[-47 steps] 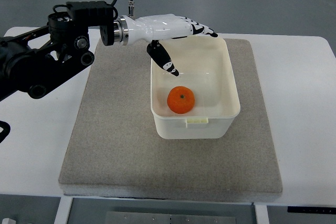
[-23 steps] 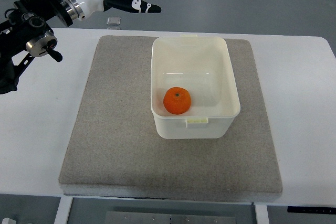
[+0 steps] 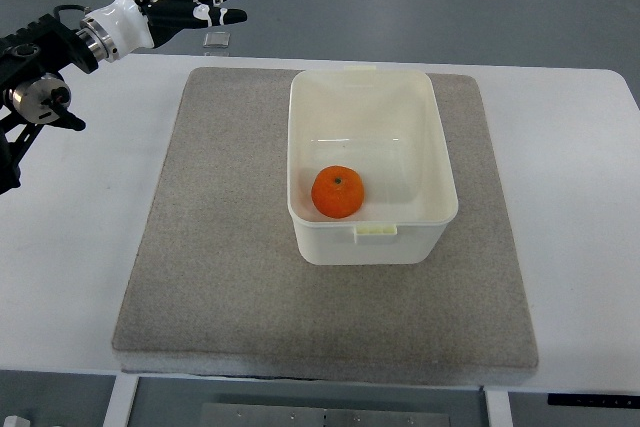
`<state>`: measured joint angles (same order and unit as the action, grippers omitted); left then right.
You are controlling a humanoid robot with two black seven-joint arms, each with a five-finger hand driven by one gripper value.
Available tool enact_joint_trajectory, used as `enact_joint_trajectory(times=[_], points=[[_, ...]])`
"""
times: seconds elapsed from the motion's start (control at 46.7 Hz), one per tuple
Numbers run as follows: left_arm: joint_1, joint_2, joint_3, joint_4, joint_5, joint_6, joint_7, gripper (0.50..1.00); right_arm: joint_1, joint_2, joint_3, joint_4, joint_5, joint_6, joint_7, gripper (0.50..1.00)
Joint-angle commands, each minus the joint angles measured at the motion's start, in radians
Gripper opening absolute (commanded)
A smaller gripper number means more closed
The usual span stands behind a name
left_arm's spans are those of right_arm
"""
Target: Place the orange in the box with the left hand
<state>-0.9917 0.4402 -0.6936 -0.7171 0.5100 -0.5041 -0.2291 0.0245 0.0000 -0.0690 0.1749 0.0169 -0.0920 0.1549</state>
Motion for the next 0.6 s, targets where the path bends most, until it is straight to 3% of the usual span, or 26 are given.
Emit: enact_joint_trajectory(times=[0.0,0.129,0.214,0.471,0.579], points=[[0.001,0.000,-0.003,0.036,-0.083,-0.042,0.046,0.992,0.000,0.000,0.000,0.000,0.000,0.000,0.000,0.932],[-0.001,0.003,-0.003,0.110,-0.301,-0.105,0.200,0.992,0.000,0.000,0.000,0.000,0.000,0.000,0.000,0.932],[-0.005,0.008,-0.004,0.140,-0.398,-0.107,0.275,0.992,0.000,0.000,0.000,0.000,0.000,0.000,0.000,0.932],[-0.002,0.014,-0.004,0.205,-0.630,-0.107,0.393,0.992,0.000,0.000,0.000,0.000,0.000,0.000,0.000,0.932],[0.001,0.020,-0.003,0.206,-0.643,-0.107,0.406,0.992,0.000,0.000,0.000,0.000,0.000,0.000,0.000,0.932]])
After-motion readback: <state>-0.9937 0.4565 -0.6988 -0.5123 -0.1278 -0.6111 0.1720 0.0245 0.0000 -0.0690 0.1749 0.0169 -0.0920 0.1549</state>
